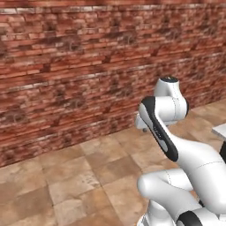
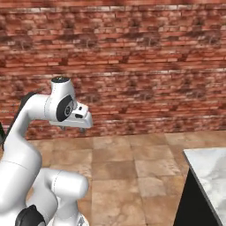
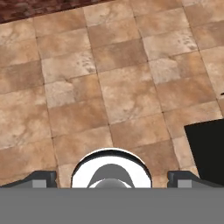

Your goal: Four empty soda cans are scattered around the kitchen. Gather all the cans and cluster them next to the stove for recycling.

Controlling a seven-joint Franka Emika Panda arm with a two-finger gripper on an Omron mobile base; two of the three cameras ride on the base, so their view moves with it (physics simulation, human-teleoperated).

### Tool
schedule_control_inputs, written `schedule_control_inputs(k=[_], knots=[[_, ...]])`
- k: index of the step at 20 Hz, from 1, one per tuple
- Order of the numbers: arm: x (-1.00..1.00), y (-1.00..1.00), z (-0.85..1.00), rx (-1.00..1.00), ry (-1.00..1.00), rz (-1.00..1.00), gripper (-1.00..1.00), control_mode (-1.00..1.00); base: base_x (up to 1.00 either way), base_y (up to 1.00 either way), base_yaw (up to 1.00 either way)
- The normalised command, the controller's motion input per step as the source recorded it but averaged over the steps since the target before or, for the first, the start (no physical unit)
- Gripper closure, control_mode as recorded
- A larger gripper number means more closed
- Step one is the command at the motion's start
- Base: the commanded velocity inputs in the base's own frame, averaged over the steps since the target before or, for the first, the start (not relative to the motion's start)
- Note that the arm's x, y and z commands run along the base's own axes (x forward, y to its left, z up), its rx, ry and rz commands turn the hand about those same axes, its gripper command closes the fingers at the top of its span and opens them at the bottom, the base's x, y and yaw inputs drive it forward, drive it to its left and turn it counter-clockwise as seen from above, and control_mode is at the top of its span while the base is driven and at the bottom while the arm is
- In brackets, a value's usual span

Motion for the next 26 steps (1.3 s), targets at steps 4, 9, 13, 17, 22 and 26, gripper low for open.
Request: schedule_control_inputs(k=[4, 9, 13, 17, 22, 26], knots=[[0.0, 0.0, 0.0, 0.0, 0.0, 0.0, -1.0, 1.0, 0.99, 0.4, -0.29], [0.0, 0.0, 0.0, 0.0, 0.0, 0.0, -1.0, 1.0, 0.77, 0.45, -0.44], [0.0, 0.0, 0.0, 0.0, 0.0, 0.0, -1.0, 1.0, 0.35, 0.35, -0.77], [0.0, 0.0, 0.0, 0.0, 0.0, 0.0, -1.0, 1.0, 0.22, 0.39, -0.9], [0.0, 0.0, 0.0, 0.0, 0.0, 0.0, -1.0, 1.0, 0.32, 0.49, -0.88], [0.0, 0.0, 0.0, 0.0, 0.0, 0.0, -1.0, 1.0, 0.6, 0.86, -0.7]])
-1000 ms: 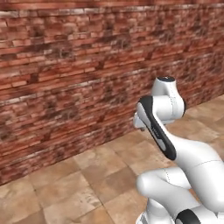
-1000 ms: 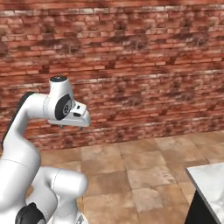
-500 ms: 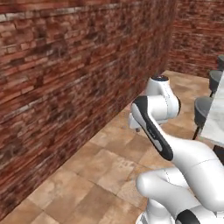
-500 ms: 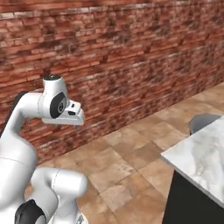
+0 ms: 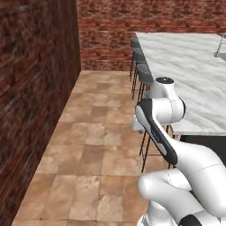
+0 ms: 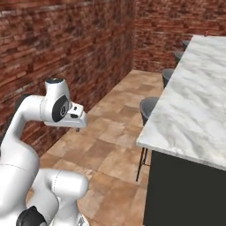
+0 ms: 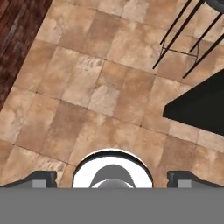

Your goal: Four empty soda cans are scattered around the kitchen. Gather all the cans and cluster them next to the stove for recycling.

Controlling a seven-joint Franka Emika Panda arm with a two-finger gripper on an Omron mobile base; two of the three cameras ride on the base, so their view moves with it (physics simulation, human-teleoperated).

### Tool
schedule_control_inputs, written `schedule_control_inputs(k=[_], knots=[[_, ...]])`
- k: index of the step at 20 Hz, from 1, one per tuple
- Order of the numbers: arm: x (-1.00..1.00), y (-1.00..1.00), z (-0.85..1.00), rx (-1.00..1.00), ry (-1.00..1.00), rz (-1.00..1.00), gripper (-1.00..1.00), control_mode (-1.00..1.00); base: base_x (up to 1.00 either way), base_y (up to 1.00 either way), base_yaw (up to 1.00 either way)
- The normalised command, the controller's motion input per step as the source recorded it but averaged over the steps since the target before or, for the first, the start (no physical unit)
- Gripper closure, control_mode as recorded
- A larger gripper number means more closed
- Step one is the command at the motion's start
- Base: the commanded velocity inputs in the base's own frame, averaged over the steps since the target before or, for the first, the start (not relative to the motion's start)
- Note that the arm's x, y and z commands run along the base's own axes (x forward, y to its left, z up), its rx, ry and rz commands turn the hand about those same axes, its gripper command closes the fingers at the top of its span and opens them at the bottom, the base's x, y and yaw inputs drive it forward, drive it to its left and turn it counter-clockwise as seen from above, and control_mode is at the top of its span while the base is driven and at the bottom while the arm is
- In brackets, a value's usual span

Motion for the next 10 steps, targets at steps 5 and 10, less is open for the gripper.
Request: schedule_control_inputs(k=[5, 10], knots=[[0.0, 0.0, 0.0, 0.0, 0.0, 0.0, -1.0, 1.0, 0.68, 1.0, -0.42], [0.0, 0.0, 0.0, 0.0, 0.0, 0.0, -1.0, 1.0, 0.82, 0.98, -0.27]])
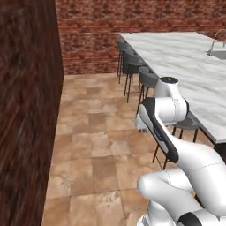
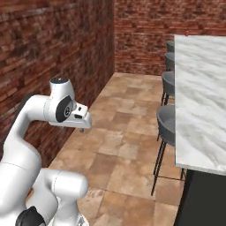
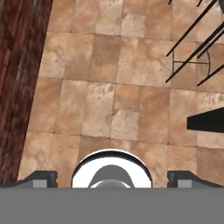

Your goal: Four empty soda cans are scattered around the kitchen. Gather all the cans and cluster them next to the stove for recycling.

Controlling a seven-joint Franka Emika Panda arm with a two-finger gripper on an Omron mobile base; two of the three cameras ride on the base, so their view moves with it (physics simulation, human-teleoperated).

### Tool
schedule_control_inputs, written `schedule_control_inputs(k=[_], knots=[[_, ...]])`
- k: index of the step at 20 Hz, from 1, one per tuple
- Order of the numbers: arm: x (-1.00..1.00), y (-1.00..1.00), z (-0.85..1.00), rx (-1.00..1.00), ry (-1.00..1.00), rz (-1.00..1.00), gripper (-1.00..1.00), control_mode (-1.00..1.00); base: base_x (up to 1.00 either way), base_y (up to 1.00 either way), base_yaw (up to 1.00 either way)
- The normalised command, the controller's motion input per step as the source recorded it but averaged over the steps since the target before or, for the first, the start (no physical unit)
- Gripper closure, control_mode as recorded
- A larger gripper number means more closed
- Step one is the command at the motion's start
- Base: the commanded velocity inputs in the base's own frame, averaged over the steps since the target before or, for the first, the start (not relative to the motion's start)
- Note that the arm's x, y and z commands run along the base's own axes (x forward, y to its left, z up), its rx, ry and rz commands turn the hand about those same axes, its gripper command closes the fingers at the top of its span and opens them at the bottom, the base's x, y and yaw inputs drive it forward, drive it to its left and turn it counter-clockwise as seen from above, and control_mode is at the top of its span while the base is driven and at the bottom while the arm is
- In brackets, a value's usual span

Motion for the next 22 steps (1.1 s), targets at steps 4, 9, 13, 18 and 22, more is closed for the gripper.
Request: schedule_control_inputs(k=[4, 9, 13, 18, 22], knots=[[0.0, 0.0, 0.0, 0.0, 0.0, 0.0, -1.0, 1.0, 0.96, 0.74, -0.21], [0.0, 0.0, 0.0, 0.0, 0.0, 0.0, -1.0, 1.0, 1.0, 0.35, -0.17], [0.0, 0.0, 0.0, 0.0, 0.0, 0.0, -1.0, 1.0, 1.0, 0.14, -0.2], [0.0, 0.0, 0.0, 0.0, 0.0, 0.0, -1.0, 1.0, 1.0, 0.29, -0.18], [0.0, 0.0, 0.0, 0.0, 0.0, 0.0, -1.0, 1.0, 1.0, 0.54, -0.15]])
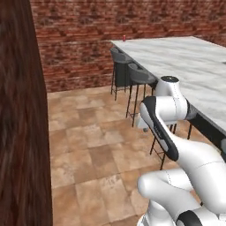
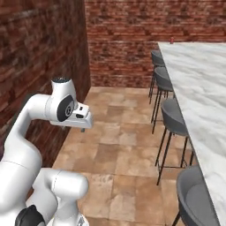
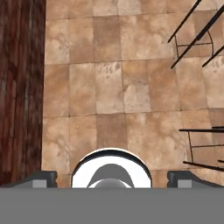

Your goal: Four empty soda cans are scattered around the kitchen. Gather all the cans and cluster them next to the stove for recycling.

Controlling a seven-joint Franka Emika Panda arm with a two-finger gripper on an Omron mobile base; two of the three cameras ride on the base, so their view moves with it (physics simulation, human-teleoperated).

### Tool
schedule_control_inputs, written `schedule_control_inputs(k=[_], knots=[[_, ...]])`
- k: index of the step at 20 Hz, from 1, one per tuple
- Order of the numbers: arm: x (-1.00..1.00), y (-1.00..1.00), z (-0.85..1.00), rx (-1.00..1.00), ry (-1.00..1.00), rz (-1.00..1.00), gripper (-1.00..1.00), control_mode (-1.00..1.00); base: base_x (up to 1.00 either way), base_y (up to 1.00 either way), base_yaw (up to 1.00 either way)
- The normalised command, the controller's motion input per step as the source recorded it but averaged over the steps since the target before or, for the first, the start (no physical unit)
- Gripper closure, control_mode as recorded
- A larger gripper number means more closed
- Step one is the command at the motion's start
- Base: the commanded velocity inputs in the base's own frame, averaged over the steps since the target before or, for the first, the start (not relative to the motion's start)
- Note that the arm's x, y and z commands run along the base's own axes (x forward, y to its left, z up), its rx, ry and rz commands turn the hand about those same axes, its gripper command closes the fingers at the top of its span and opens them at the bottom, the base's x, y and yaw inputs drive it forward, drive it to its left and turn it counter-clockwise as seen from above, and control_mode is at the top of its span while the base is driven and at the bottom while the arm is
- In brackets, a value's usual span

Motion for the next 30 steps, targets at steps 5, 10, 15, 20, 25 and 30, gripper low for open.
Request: schedule_control_inputs(k=[5, 10, 15, 20, 25, 30], knots=[[0.0, 0.0, 0.0, 0.0, 0.0, 0.0, -1.0, 1.0, 1.0, 0.61, -0.07], [0.0, 0.0, 0.0, 0.0, 0.0, 0.0, -1.0, 1.0, 1.0, 0.4, -0.01], [0.0, 0.0, 0.0, 0.0, 0.0, 0.0, -1.0, 1.0, 1.0, 0.2, 0.0], [0.0, 0.0, 0.0, 0.0, 0.0, 0.0, -1.0, 1.0, 1.0, 0.08, 0.0], [0.0, 0.0, 0.0, 0.0, 0.0, 0.0, -1.0, 1.0, 1.0, 0.16, 0.0], [0.0, 0.0, 0.0, 0.0, 0.0, 0.0, -1.0, 1.0, 1.0, 0.27, 0.0]])
